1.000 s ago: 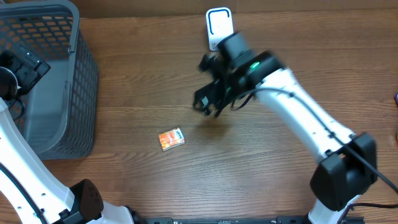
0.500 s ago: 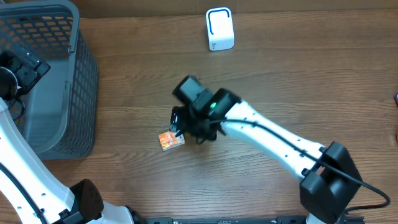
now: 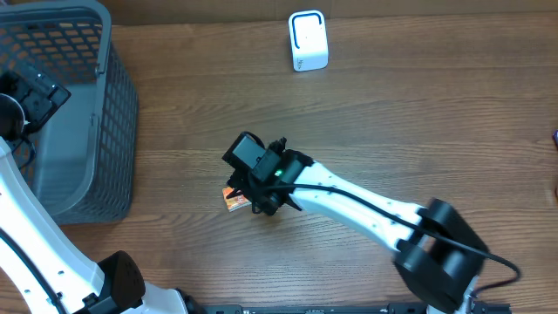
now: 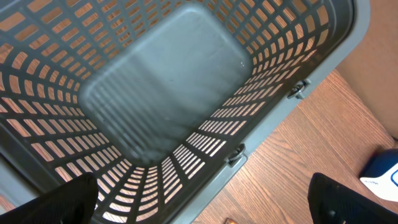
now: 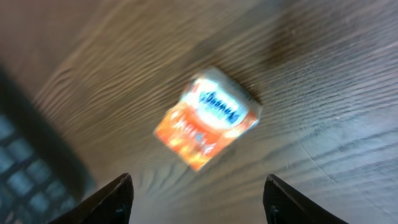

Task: Scan the item barcode
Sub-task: 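Grasp the Kleenex pack with the right gripper and lift it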

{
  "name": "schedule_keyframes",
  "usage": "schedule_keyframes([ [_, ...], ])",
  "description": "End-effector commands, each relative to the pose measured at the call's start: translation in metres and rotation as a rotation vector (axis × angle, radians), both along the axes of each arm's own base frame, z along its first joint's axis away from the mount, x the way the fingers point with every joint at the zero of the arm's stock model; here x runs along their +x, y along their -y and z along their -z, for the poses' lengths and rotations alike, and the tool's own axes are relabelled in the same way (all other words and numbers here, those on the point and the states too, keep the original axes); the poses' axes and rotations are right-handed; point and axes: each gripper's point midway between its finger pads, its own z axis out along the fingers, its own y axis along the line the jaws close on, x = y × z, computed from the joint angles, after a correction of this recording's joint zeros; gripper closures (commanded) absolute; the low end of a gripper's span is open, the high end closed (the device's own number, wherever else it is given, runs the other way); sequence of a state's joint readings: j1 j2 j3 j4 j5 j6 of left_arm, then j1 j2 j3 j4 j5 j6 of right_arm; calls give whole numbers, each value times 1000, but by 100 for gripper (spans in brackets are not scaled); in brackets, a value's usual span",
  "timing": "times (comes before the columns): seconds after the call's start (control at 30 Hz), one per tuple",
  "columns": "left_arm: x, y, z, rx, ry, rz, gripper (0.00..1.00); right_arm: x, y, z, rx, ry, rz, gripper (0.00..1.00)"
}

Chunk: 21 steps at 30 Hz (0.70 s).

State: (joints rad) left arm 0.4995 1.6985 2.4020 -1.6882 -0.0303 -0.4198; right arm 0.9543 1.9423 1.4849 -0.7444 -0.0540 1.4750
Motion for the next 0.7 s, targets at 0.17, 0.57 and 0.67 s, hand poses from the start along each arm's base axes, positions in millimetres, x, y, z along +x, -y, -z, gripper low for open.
schedule_keyframes([
  [0.17,0,0,0,-8,5,-10,0,-13,-17,51,28,-186,74,32],
  [0.57,0,0,0,-8,5,-10,0,-4,21,66,-129,-161,144,47],
  [0.67,0,-1,0,-8,5,-10,0,2,27,67,-135,-160,164,47],
])
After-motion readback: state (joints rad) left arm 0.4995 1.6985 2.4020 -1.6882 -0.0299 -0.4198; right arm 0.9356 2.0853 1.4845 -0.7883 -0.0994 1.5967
